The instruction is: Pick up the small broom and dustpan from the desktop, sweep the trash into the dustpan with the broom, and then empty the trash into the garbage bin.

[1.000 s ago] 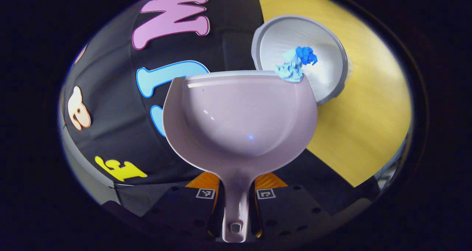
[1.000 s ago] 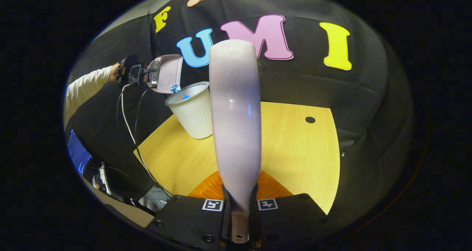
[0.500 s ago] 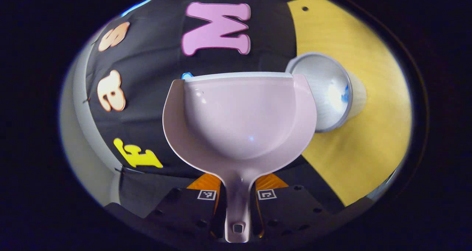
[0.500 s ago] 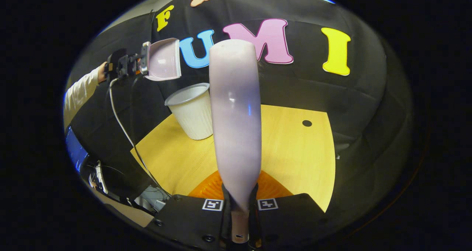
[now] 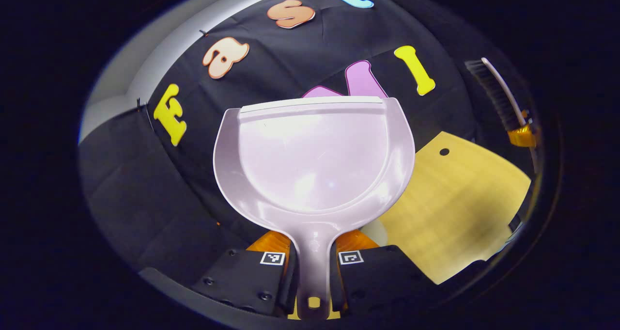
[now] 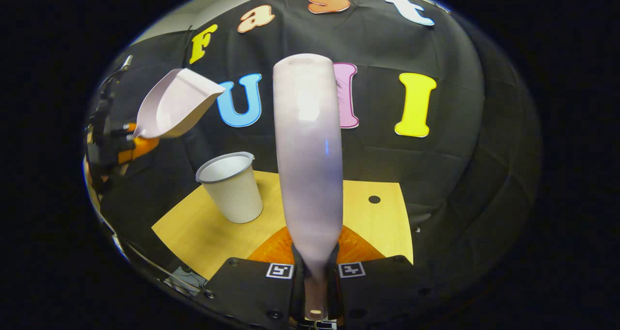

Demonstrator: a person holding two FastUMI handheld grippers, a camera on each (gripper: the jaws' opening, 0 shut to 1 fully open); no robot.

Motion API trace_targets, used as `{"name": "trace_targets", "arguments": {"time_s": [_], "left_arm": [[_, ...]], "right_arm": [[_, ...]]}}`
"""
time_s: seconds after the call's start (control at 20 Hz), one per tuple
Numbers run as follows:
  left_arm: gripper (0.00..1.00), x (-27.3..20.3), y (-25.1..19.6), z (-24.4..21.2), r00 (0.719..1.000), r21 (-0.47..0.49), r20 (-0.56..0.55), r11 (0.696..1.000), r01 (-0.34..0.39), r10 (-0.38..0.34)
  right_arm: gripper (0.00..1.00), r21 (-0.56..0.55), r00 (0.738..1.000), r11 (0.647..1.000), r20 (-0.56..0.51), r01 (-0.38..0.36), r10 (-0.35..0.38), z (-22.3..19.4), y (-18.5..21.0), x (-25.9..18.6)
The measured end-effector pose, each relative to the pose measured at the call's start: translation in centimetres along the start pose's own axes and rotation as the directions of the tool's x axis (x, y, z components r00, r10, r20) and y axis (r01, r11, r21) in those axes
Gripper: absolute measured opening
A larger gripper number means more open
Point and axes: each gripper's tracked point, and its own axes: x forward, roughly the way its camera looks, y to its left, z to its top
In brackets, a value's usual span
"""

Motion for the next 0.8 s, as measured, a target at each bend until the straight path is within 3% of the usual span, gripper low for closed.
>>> {"name": "trace_targets", "arguments": {"time_s": [0.1,0.2,0.45,0.55,0.65,0.8], "left_arm": [[0.24,0.1,-6.8,-3.5,0.985,-0.178,-0.097,0.977,0.12,-0.139],[0.24,0.4,-12.9,-7.3,0.944,-0.268,-0.184,0.938,0.22,-0.274],[0.24,2.9,-19.6,-13.7,0.869,-0.256,-0.37,0.935,0.245,-0.329],[0.24,4.3,-20.9,-16.0,0.834,-0.284,-0.433,0.93,0.233,-0.341],[0.24,5.2,-21.9,-18.3,0.798,-0.272,-0.509,0.94,0.207,-0.323],[0.24,6.6,-24.5,-22.0,0.713,-0.301,-0.601,0.928,0.218,-0.362]], "right_arm": [[0.19,0.015,0.998,0.999,-0.045,0.051,-0.05,-1.1,-0.4,0.8],[0.19,0.045,0.988,0.996,-0.137,0.08,-0.073,-4.4,-1.0,1.5],[0.19,0.066,0.938,0.991,-0.336,0.117,-0.088,-11.5,-0.5,3.8],[0.19,0.105,0.89,0.986,-0.45,0.127,-0.067,-15.7,-0.2,4.9],[0.19,0.148,0.817,0.979,-0.576,0.14,-0.03,-19.9,0.7,6.0],[0.2,0.135,0.688,0.974,-0.725,0.183,-0.029,-22.9,-0.3,8.1]]}}
